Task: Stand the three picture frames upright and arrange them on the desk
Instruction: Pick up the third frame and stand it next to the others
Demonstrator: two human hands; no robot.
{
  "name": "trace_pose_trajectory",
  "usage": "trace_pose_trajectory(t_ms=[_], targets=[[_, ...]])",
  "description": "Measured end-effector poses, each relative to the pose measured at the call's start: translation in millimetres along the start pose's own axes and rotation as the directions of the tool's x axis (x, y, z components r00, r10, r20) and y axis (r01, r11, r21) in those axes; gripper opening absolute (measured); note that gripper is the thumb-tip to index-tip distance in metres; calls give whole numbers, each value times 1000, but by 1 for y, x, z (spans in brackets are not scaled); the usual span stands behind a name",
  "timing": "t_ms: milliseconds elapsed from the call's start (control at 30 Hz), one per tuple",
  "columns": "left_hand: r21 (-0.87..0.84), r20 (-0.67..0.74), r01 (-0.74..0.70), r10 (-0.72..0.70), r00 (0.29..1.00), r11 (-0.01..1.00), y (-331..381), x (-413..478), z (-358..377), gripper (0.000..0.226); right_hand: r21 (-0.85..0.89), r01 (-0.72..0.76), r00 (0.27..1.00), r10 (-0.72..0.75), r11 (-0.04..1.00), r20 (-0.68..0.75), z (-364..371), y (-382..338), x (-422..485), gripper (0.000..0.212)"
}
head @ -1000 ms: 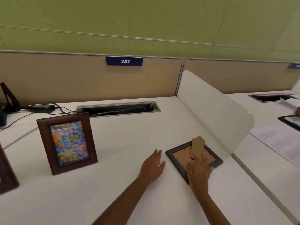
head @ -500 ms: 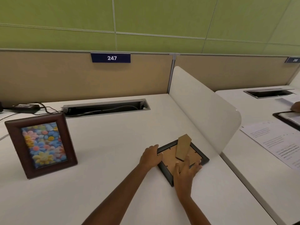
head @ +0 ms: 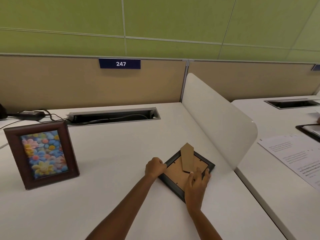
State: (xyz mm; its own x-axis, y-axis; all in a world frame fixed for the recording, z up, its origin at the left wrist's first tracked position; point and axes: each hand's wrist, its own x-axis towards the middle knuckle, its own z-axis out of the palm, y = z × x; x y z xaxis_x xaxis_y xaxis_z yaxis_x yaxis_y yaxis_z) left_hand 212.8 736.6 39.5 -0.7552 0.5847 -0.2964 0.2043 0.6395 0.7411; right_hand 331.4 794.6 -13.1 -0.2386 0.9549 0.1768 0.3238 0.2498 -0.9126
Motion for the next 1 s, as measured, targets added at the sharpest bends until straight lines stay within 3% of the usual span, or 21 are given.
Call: trace_pose_trajectory(t_ms=[167, 433, 533, 733, 867, 933, 1000], targets=[[-99, 70, 71, -64, 996, 993, 0, -2, -5, 44, 15, 32, 999, -32, 999, 9, -2, 1, 0, 41], [-443, 225, 136, -37, 974, 886, 6, -13, -19, 12, 94, -23, 1000, 22, 995, 12, -9, -2, 2, 38], [-518, 211, 158, -53, 976, 840, 10, -17, -26, 18, 109, -21, 999, 18, 994, 26, -16, -1, 7, 42], [-671, 216, 264, -158, 964, 692, 9, -25, -47, 14, -18, 195, 973, -191, 981, 128, -28, -4, 14, 47], [-739, 269, 310, -160, 950, 598, 5, -33, -62, 16, -131, 428, 870, -368, 894, 328, -31, -13, 18, 56], [-752, 279, 319, -160, 947, 577, 3, -37, -70, 15, -103, 478, 840, -419, 872, 346, -30, -22, 23, 49], [-776, 289, 327, -156, 944, 539, 1, -39, -79, 12, 21, 434, 839, -413, 901, 355, -29, -35, 25, 36]])
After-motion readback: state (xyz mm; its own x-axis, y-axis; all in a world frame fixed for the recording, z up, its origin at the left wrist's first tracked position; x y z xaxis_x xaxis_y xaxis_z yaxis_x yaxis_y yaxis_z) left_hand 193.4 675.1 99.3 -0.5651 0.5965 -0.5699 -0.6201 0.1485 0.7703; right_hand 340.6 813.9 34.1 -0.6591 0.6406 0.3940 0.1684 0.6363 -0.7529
